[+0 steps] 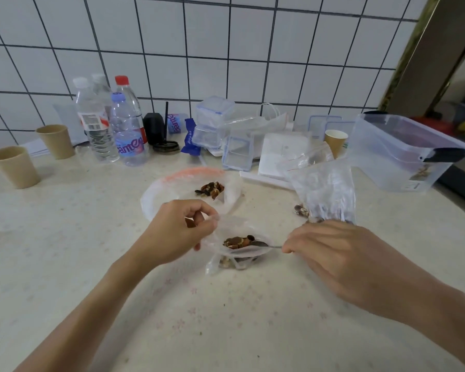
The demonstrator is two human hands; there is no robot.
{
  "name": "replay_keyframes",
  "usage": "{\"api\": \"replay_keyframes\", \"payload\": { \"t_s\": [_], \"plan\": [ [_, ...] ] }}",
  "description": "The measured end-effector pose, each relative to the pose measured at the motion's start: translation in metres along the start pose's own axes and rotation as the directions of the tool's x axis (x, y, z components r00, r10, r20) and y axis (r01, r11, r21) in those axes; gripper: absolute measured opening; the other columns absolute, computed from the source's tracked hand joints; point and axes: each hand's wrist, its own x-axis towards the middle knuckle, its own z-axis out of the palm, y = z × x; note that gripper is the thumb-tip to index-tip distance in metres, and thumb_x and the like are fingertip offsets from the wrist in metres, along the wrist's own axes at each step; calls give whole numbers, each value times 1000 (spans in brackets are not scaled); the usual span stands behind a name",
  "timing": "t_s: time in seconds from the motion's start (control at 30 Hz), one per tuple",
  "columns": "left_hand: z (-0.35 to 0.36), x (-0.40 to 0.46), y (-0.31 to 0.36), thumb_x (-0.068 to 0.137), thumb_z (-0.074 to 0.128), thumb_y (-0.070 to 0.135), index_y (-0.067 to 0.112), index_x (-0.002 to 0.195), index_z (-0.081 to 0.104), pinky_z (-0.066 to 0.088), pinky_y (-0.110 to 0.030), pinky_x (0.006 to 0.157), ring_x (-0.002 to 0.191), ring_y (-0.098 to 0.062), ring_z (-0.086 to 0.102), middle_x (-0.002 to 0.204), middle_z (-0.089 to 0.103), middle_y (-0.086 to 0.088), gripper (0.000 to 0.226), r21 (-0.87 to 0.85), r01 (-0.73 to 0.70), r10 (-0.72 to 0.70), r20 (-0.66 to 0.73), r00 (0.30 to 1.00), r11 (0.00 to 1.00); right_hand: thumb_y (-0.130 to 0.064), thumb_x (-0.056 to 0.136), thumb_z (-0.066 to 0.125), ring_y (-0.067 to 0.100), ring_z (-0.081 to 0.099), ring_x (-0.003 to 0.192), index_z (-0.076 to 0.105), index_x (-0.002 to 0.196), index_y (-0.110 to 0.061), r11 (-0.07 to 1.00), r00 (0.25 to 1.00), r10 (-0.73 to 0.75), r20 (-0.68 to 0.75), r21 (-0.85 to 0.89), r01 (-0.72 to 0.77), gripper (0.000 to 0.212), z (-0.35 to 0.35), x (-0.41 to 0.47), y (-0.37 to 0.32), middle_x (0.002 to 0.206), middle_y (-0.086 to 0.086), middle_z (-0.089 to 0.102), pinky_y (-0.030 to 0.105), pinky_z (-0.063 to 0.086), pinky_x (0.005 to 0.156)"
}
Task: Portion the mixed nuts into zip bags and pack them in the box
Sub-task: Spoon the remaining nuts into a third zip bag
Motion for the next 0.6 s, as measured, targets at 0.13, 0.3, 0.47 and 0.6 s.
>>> {"api": "replay_keyframes", "payload": {
  "t_s": [0.13,0.3,0.47,0.6],
  "plan": [
    [-1,-1,0,95,71,37,29,93,74,50,-16,56,50,-11,65,60,66,2,9,47,-25,25,6,1000,999,-22,105,53,2,69,97,72,111,-21,945,979,195,-65,281,-170,20,-1,-1,4,103,-17,72,25,52,84],
    [-2,0,0,90,69,51,35,90,74,50,-17,54,52,-10,64,70,70,10,16,115,-30,39,-83,996,993,-13,102,59,23,67,71,72,103,-25,586,844,535,36,704,-402,17,24,15,20,97,-17,78,39,56,68],
    [-15,12,7,93,70,41,33,91,74,47,-15,50,50,-13,66,80,71,9,10,108,-17,37,-181,983,994,-3,103,56,20,77,93,70,105,-5,261,756,643,125,892,-370,15,45,49,35,92,8,80,31,61,71],
    [-28,40,17,92,73,36,38,89,71,51,-14,55,62,-7,68,80,71,15,4,216,-71,122,-235,964,974,-6,103,57,20,78,90,70,106,-2,147,710,680,181,915,-374,14,64,84,42,92,8,81,35,61,70]
  ]
}}
